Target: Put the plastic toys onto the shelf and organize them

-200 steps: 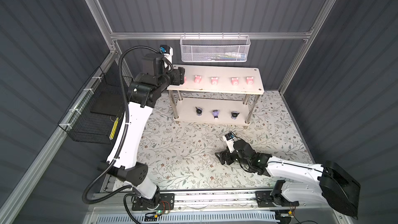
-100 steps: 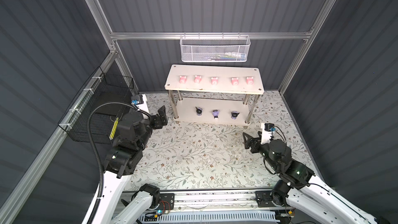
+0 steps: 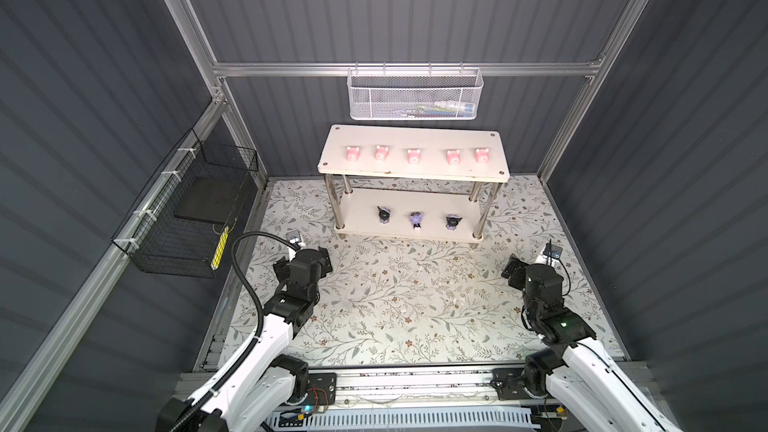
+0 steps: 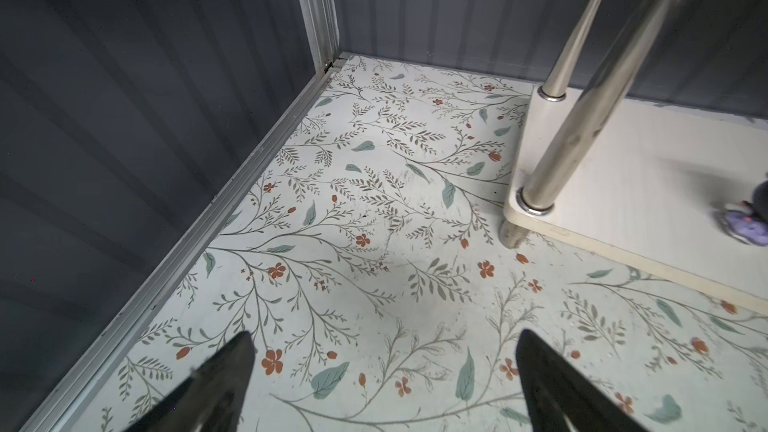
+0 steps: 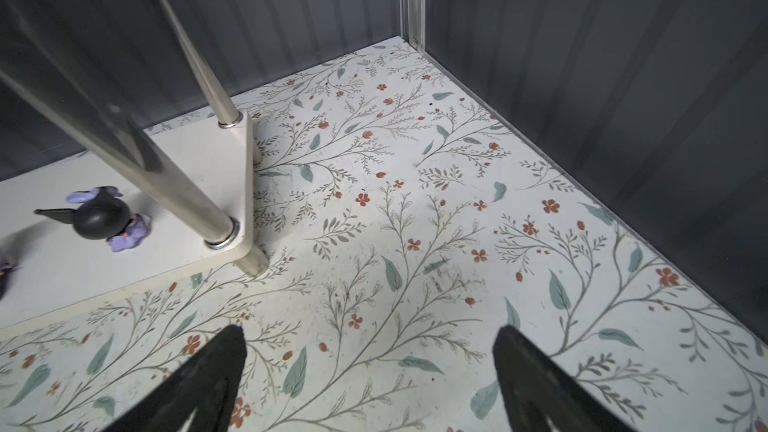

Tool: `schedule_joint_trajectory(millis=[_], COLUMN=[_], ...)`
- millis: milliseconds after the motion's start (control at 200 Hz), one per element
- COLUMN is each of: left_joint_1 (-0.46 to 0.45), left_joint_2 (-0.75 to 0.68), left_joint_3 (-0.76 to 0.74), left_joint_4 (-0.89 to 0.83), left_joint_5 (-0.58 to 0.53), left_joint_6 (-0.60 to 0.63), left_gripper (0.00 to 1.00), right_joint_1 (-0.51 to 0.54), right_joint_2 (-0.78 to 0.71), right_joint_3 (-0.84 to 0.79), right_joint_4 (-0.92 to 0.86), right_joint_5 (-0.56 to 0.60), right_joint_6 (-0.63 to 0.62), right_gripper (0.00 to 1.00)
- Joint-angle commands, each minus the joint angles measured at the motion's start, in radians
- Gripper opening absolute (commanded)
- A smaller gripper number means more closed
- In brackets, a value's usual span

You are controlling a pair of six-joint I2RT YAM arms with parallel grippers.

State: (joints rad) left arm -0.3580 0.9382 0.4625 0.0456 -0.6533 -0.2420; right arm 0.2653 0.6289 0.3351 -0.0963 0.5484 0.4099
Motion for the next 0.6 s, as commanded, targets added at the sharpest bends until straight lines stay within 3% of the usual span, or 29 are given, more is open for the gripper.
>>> schedule_joint_trajectory(millis=[0, 265, 405, 445, 595], left_joint_1=[0.01, 0.121, 0.228, 0.236, 0.271], left_joint_2=[0.07, 0.286, 0.451, 0.485, 0.59], left_joint_3=[-0.033, -0.081, -0.068, -0.034, -0.028], left_joint_4=[0.25, 0.522, 0.686, 0.631, 0.729], left_joint_5=[-0.075, 0.066, 0.221, 0.206, 0.234], left_joint_6=[0.131, 0.154, 0.121, 0.127, 0.145], left_gripper=[0.99, 1.0, 0.99, 1.0, 1.0], right_joint_1=[-0.02, -0.043, -0.105, -0.123, -0.23], right_joint_2=[0.015, 0.065, 0.21, 0.251, 0.404], right_joint_3=[-0.008, -0.019, -0.031, -0.024, -0.075], right_joint_4=[0.114, 0.286, 0.498, 0.538, 0.766], right_joint_5=[0.023, 0.027, 0.02, 0.002, -0.089], right_joint_6=[-0.02, -0.14, -0.213, -0.24, -0.233], right_gripper=[0.95, 0.97, 0.98, 0.98, 0.99])
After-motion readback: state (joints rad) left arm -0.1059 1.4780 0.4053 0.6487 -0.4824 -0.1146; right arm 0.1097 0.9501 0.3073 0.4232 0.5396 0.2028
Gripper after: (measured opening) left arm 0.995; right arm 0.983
